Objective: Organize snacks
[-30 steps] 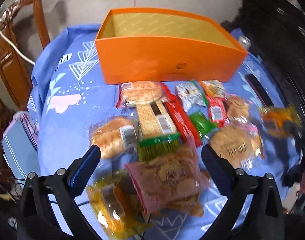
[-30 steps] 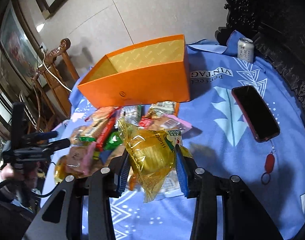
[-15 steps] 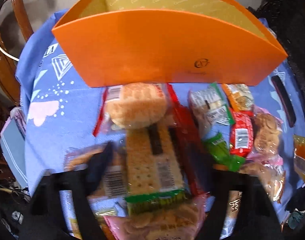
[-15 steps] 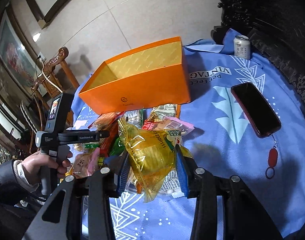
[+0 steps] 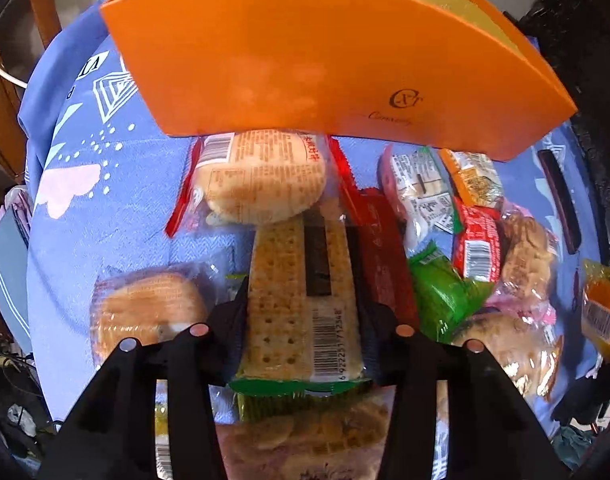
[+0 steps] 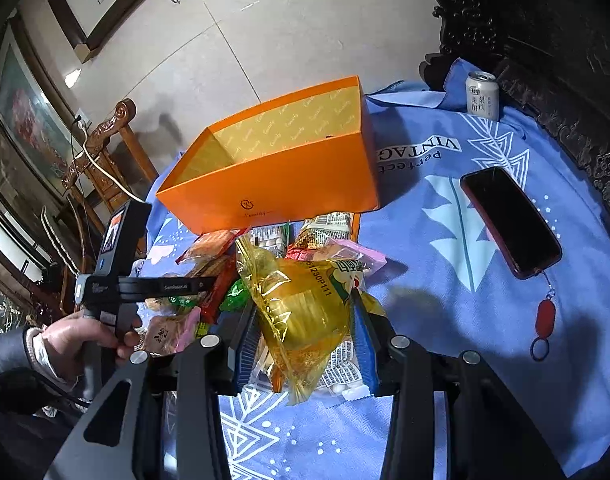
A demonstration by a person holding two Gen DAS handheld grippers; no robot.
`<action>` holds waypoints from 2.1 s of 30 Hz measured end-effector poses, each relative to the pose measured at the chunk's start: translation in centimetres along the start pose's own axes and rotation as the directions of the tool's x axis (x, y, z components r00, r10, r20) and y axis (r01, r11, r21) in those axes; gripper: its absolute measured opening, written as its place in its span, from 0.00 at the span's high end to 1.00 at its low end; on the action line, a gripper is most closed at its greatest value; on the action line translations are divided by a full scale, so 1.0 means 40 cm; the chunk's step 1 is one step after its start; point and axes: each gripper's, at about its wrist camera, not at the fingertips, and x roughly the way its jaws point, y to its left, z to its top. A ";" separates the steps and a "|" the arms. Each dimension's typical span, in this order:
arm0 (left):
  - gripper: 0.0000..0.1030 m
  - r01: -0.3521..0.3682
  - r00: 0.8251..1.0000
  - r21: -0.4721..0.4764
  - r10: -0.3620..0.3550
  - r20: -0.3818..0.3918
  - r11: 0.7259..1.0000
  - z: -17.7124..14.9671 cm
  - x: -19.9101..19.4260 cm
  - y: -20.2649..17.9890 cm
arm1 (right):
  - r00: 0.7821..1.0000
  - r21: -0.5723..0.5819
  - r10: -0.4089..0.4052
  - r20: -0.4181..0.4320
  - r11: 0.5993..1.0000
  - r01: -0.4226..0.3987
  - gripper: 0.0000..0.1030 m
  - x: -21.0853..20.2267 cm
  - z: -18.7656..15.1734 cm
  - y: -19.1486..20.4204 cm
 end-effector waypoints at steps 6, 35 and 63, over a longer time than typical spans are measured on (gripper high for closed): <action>0.55 0.050 0.995 0.039 -0.053 0.087 0.998 -0.068 -0.101 0.005 | 1.000 -0.041 0.007 0.030 0.999 -0.006 0.59 -0.029 0.016 0.026; 0.04 0.017 0.862 0.027 -0.028 0.505 0.999 0.387 -0.491 0.030 | 0.970 -0.241 0.012 0.241 0.969 0.047 0.16 0.108 0.536 0.203; 0.04 0.027 0.867 -0.037 -0.005 0.498 0.999 -0.020 -0.538 0.167 | 0.997 -0.277 0.074 0.004 0.958 -0.070 0.16 0.010 0.130 0.225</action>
